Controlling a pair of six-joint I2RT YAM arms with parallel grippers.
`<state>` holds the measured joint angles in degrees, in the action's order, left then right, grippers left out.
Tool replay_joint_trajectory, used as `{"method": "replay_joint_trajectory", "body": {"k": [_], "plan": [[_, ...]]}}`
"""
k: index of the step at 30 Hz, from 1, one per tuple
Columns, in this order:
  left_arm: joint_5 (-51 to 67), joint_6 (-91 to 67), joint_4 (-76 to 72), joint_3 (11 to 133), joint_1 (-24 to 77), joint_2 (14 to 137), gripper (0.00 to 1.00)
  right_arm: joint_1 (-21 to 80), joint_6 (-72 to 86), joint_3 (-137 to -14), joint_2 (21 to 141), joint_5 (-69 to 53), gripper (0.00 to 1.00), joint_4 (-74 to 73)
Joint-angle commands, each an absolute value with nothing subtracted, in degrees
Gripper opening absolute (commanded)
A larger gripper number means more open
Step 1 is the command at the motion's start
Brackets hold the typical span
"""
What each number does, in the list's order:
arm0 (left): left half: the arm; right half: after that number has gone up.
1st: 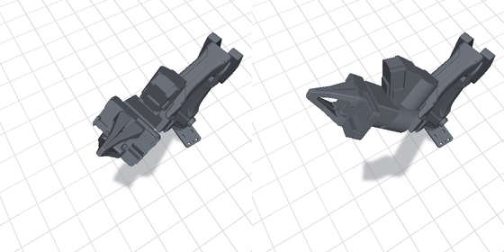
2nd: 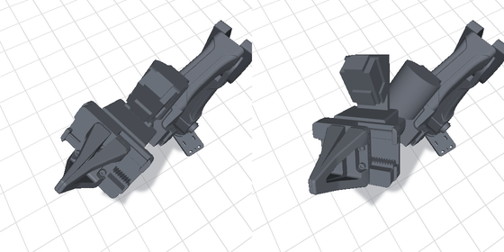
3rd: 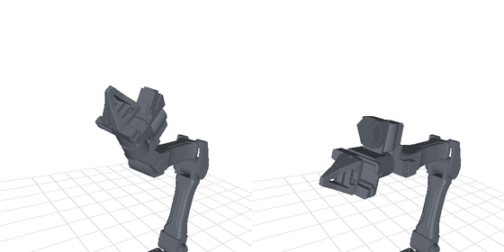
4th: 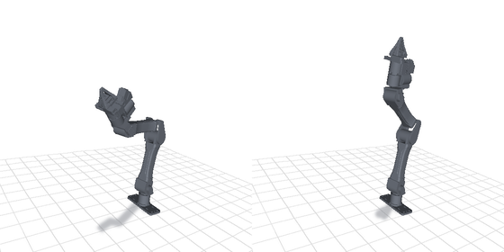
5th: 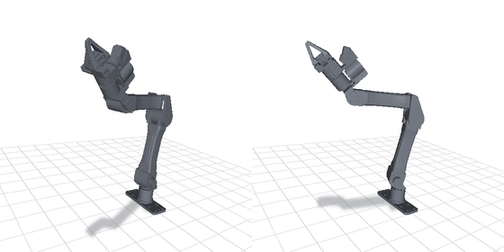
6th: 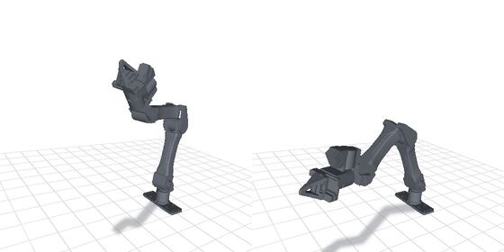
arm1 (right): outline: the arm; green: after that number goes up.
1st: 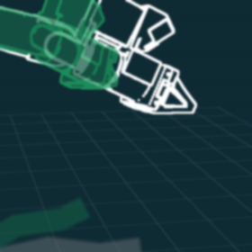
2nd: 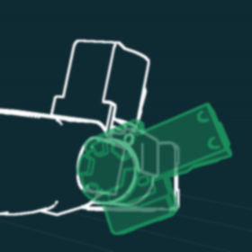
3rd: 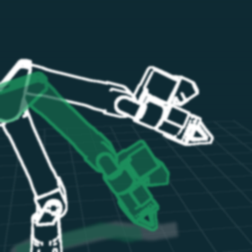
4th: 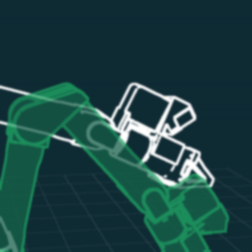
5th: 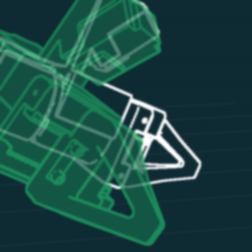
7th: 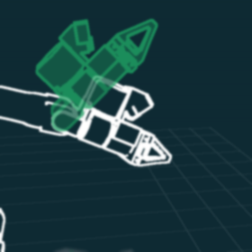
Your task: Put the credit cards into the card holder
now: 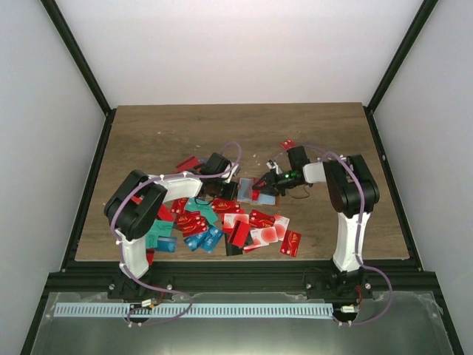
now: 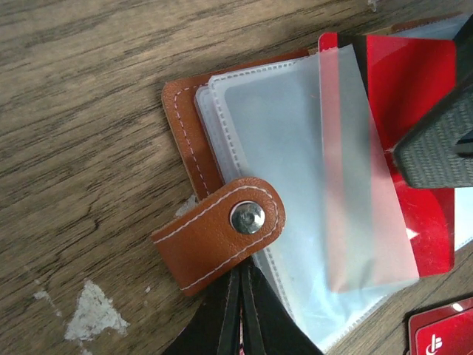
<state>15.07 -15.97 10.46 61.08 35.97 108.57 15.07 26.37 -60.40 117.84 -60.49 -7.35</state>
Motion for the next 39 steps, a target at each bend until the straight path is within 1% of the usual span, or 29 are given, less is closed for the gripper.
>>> {"method": "replay_joint_trajectory", "body": {"k": [1,3,5,11,16,18,22,24,27,32,39], "plan": [[15.5,-15.6,11.1,61.9,35.9,109.2,0.05,16.1,27.2,-59.8,113.3,-53.0,0.26,-9.6],[15.5,-16.0,10.8,61.8,36.0,109.2,0.05,16.0,28.8,-58.2,111.5,-51.1,0.31,-8.8],[15.4,-16.3,10.6,61.9,35.9,109.3,0.04,16.1,29.9,-56.6,109.8,-49.1,0.33,-8.1],[16.0,-16.5,10.2,61.8,35.9,109.4,0.04,16.2,32.9,-53.1,107.1,-46.7,0.35,-5.7],[16.2,-16.5,10.2,61.8,35.9,109.4,0.04,16.6,35.7,-51.2,106.1,-44.8,0.34,-3.9],[16.3,-16.6,10.2,61.8,36.0,109.3,0.04,17.0,36.5,-50.7,105.1,-43.9,0.32,-3.7],[16.3,-16.6,10.2,61.9,35.9,109.4,0.04,17.4,38.2,-49.3,103.3,-42.3,0.21,-2.6],[16.2,-16.5,10.2,62.1,35.9,109.5,0.04,17.5,38.5,-48.9,103.4,-42.3,0.14,-2.1],[16.0,-16.2,10.2,62.4,35.9,109.7,0.04,17.5,36.3,-50.6,105.4,-42.7,0.01,-3.8],[14.9,-15.6,10.9,63.4,35.8,110.6,0.04,17.4,30.1,-55.1,110.1,-46.0,0.01,-8.8],[13.6,-14.9,11.3,64.2,35.7,111.5,0.04,17.4,24.1,-57.0,112.4,-49.7,0.01,-12.9]]}}
